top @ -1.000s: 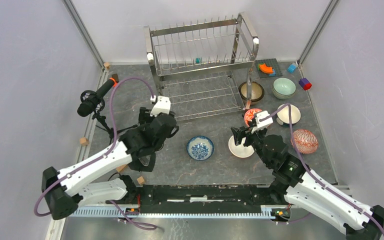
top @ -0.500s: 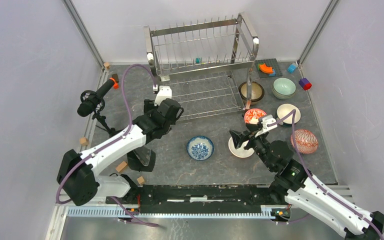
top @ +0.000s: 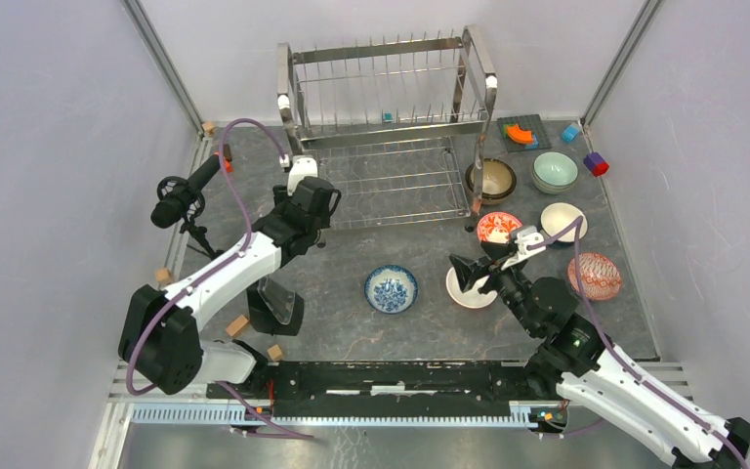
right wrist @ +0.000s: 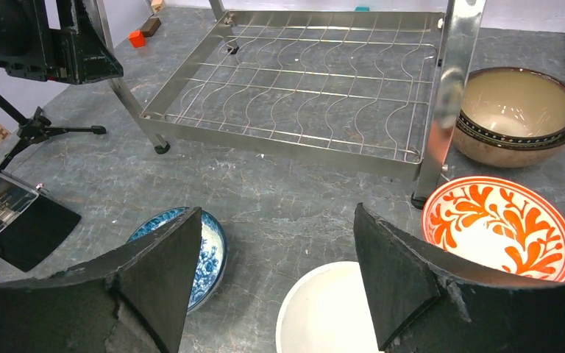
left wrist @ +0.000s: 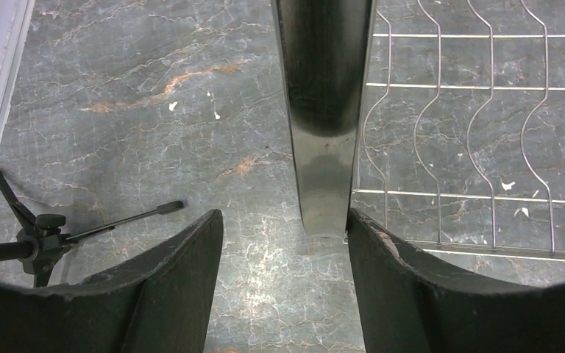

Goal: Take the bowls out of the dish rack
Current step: Adjust the dish rack at the center of the board.

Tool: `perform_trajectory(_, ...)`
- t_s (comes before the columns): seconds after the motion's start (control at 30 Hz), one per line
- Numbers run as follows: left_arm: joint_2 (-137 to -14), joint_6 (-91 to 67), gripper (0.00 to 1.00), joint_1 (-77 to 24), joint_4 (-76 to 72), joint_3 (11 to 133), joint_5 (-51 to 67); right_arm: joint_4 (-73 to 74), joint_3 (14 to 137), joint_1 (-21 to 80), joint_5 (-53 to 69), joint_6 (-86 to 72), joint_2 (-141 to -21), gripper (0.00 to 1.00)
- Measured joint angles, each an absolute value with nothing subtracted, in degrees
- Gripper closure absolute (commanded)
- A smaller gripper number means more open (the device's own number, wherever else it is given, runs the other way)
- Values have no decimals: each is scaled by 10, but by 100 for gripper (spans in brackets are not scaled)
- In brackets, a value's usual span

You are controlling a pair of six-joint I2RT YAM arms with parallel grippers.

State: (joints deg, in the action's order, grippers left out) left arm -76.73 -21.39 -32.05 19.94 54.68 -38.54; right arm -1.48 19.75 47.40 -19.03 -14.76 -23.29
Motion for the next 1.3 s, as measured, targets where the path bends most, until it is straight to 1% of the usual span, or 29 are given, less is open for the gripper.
perform_trajectory(0.17, -767, -214, 34, -303, 194, 545, -382, -7, 197, 474, -192, -147, -222, 20)
perform_trajectory(0.5, -767, -222, 41, -257, 187, 545, -355, 19, 197, 474, -198, -146, -210, 20)
perform_trajectory(0.93, -763, -224, 42, -232, 176, 536, -354, 34, 197, 474, -202, -142, -203, 20)
perform_trajectory(1.03, -760, -225, 40, -226, 174, 532, -354, 39, 197, 474, -202, -140, -202, 20)
perform_trajectory(1.3, -713, -224, 22, -222, 192, 523, -351, 45, 199, 474, -209, -130, -204, 20)
